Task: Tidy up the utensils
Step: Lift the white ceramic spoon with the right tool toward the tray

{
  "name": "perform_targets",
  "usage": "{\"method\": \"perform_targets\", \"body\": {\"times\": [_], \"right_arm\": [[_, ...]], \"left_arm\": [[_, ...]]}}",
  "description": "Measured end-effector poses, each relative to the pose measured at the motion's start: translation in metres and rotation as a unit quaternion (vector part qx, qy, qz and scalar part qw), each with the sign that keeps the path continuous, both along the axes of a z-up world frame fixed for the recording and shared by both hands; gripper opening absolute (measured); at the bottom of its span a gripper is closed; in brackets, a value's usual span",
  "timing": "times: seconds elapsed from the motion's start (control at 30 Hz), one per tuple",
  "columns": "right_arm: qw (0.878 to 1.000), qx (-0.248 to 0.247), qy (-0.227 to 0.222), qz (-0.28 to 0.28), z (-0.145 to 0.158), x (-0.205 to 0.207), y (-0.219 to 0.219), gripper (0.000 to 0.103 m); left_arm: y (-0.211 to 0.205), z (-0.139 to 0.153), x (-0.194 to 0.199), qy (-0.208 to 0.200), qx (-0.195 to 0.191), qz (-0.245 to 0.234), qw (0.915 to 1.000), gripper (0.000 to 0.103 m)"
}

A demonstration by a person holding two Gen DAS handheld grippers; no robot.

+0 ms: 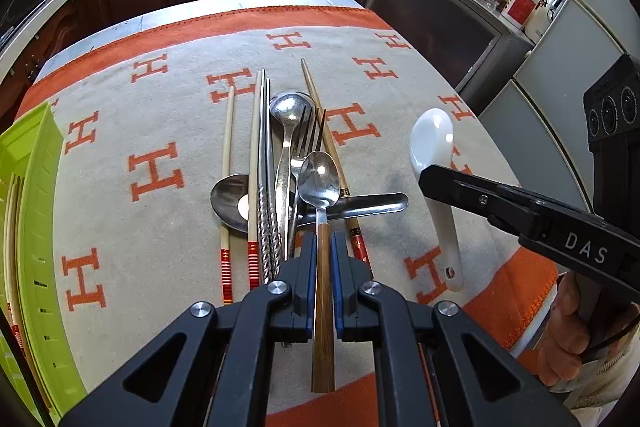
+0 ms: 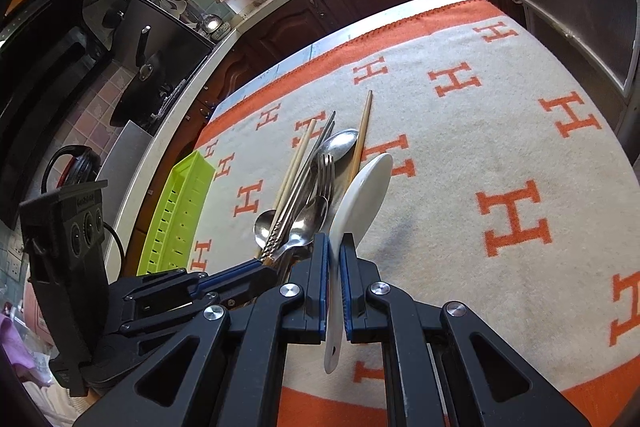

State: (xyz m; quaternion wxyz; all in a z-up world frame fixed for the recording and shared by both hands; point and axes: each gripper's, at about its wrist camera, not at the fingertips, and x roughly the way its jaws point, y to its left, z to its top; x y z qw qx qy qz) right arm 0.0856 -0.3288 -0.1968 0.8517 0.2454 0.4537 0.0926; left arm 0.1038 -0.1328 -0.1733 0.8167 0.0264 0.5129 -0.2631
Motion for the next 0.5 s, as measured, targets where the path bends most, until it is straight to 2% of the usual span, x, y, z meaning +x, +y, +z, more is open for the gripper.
{"method": "perform_targets", "body": {"times": [0.3,0.5], "right_arm": [[1.000,-0.013,-0.015,0.014,0.026,-0.009,0.014,0.006],[0.998,-0.020,-0.022,0.051,0.044,-0.005,0.043,0.006]], "left_arm": [[0.021,0.027,-0.011,-0.043,-0.013,0.022,0.9988,0.005],[0.050,0.048,-0.019,-0.078,-0.008,0.051,0.9956,0.005]]}}
